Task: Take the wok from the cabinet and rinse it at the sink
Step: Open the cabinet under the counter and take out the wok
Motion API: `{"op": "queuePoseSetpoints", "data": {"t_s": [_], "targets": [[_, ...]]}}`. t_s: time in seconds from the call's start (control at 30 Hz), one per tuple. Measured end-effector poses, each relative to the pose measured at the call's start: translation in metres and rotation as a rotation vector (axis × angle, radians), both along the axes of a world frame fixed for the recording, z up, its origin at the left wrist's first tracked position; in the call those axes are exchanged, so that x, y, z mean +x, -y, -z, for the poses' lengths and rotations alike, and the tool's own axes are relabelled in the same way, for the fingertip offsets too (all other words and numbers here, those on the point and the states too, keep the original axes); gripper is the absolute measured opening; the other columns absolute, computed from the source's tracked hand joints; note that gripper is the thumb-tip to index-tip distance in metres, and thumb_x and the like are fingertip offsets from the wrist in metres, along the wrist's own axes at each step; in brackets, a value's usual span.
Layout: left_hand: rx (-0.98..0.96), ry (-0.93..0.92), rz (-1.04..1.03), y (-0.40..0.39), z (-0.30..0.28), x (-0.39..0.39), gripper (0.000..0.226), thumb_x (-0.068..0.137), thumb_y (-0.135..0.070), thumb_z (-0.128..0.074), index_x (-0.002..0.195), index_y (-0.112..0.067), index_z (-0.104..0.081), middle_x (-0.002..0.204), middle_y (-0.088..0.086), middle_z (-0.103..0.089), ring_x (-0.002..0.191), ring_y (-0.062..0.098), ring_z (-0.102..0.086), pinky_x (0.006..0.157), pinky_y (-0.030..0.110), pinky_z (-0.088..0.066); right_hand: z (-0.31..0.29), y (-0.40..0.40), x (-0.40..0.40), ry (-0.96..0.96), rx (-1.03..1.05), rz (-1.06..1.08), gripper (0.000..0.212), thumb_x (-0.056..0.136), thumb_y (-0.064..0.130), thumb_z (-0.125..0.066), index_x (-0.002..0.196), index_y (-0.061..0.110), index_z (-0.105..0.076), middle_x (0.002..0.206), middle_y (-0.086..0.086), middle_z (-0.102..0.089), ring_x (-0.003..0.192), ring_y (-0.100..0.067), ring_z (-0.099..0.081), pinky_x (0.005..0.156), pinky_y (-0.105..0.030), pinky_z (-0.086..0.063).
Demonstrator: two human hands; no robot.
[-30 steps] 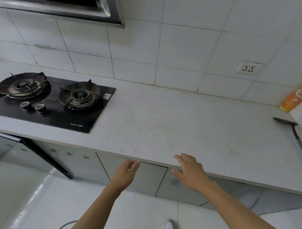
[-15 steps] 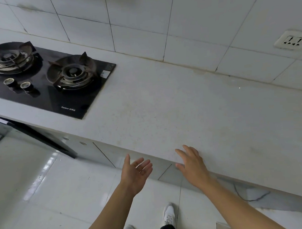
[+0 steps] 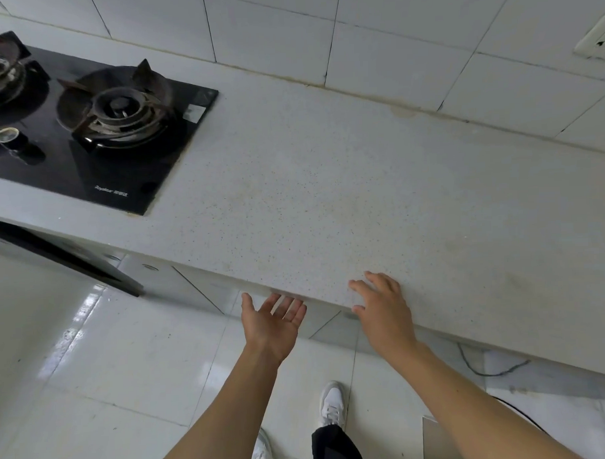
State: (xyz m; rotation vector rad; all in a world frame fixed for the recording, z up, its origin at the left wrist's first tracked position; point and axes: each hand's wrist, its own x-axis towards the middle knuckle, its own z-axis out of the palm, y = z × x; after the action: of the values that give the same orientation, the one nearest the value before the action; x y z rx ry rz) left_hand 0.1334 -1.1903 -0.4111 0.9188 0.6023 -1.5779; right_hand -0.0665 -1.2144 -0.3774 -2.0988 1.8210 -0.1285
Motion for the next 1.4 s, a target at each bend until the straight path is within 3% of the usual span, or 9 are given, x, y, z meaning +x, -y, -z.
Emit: {"op": "queuePoseSetpoints", "data": {"t_s": [0.17,0.37,0.47,0.6,0.73,0.87,1.07,1.23,1.4], "targets": [[0.024,0.098,0.097,-0.003,-0.002,0.006,0.062,0.099,-0.055,-0.043,0.129,-0.002,-0.052,0.128,0.027,-0.056,0.116,0.044,-0.058,0.106,0.051,-0.045,-0.005,0.002,-0.001,-0.004,0.015,-0.014,0.043,0.090,0.019,-0.067,0.131,0.025,-0.056,0.145,-0.004,-0.043,0.135,-0.024,-0.030,0.103,-0.041,-0.043],[0.053,0.281,0.283,-0.026,-0.003,0.014,0.027,0.096,-0.019,-0.058,0.117,-0.002,-0.057,0.119,0.023,-0.062,0.101,0.035,-0.066,0.088,0.040,-0.055,-0.005,-0.001,0.001,0.015,-0.001,-0.002,0.043,0.090,0.015,-0.067,0.131,0.022,-0.057,0.145,-0.007,-0.044,0.135,-0.027,-0.031,0.105,-0.043,-0.041],[0.061,0.449,0.389,-0.037,-0.003,0.018,0.028,0.088,-0.010,-0.071,0.110,-0.004,-0.054,0.112,0.018,-0.060,0.095,0.030,-0.066,0.078,0.034,-0.056,-0.003,-0.005,0.002,-0.004,0.002,0.002,0.043,0.093,0.017,-0.062,0.134,0.023,-0.053,0.149,-0.006,-0.039,0.140,-0.028,-0.026,0.107,-0.047,-0.039],[0.146,0.797,0.611,-0.048,-0.007,0.014,0.050,0.079,-0.021,-0.082,0.113,-0.013,-0.046,0.106,0.011,-0.060,0.094,0.027,-0.066,0.076,0.034,-0.056,-0.006,-0.013,0.010,-0.106,0.031,-0.021,0.052,0.095,0.028,-0.058,0.143,0.019,-0.039,0.155,-0.011,-0.027,0.144,-0.030,-0.019,0.112,-0.048,-0.032],[0.187,1.017,0.675,-0.063,-0.011,0.010,0.052,0.079,-0.021,-0.083,0.110,-0.016,-0.041,0.091,0.000,-0.056,0.079,0.015,-0.059,0.064,0.024,-0.049,-0.010,-0.030,0.027,-0.118,-0.012,-0.078,0.063,0.092,0.028,-0.061,0.146,0.014,-0.032,0.154,-0.016,-0.027,0.142,-0.033,-0.024,0.114,-0.047,-0.028],[0.203,1.178,0.705,-0.085,-0.007,0.015,0.045,0.080,-0.011,-0.076,0.106,-0.014,-0.040,0.091,0.009,-0.058,0.072,0.017,-0.060,0.052,0.019,-0.045,-0.011,-0.045,0.051,-0.053,-0.027,-0.206,0.057,0.092,0.026,-0.060,0.143,0.013,-0.039,0.152,-0.016,-0.031,0.140,-0.033,-0.028,0.112,-0.048,-0.030],[0.157,1.347,0.729,-0.130,-0.004,0.039,0.045,0.079,-0.008,-0.069,0.116,-0.015,-0.044,0.101,0.005,-0.060,0.078,0.014,-0.060,0.058,0.015,-0.041,-0.014,-0.054,0.086,-0.011,-0.008,-0.297,0.051,0.092,0.026,-0.059,0.139,0.014,-0.043,0.151,-0.013,-0.032,0.140,-0.030,-0.028,0.114,-0.046,-0.031],[0.068,1.757,0.857,-0.166,-0.001,0.071,0.075,0.077,-0.004,-0.064,0.145,-0.016,-0.035,0.148,-0.001,-0.031,0.131,0.021,-0.034,0.099,0.033,-0.044,-0.017,-0.069,0.124,0.003,0.022,-0.368,0.052,0.092,0.027,-0.059,0.140,0.013,-0.044,0.150,-0.012,-0.033,0.139,-0.029,-0.029,0.110,-0.048,-0.034],[0.071,1.979,0.969,-0.201,0.013,0.117,0.081,0.058,0.015,-0.061,0.135,-0.005,-0.049,0.139,0.009,-0.050,0.109,0.031,-0.050,0.081,0.037,-0.055,-0.016,-0.083,0.162,0.006,0.088,-0.435,0.054,0.095,0.031,-0.054,0.144,0.014,-0.039,0.155,-0.012,-0.026,0.143,-0.027,-0.021,0.112,-0.043,-0.030]]}}
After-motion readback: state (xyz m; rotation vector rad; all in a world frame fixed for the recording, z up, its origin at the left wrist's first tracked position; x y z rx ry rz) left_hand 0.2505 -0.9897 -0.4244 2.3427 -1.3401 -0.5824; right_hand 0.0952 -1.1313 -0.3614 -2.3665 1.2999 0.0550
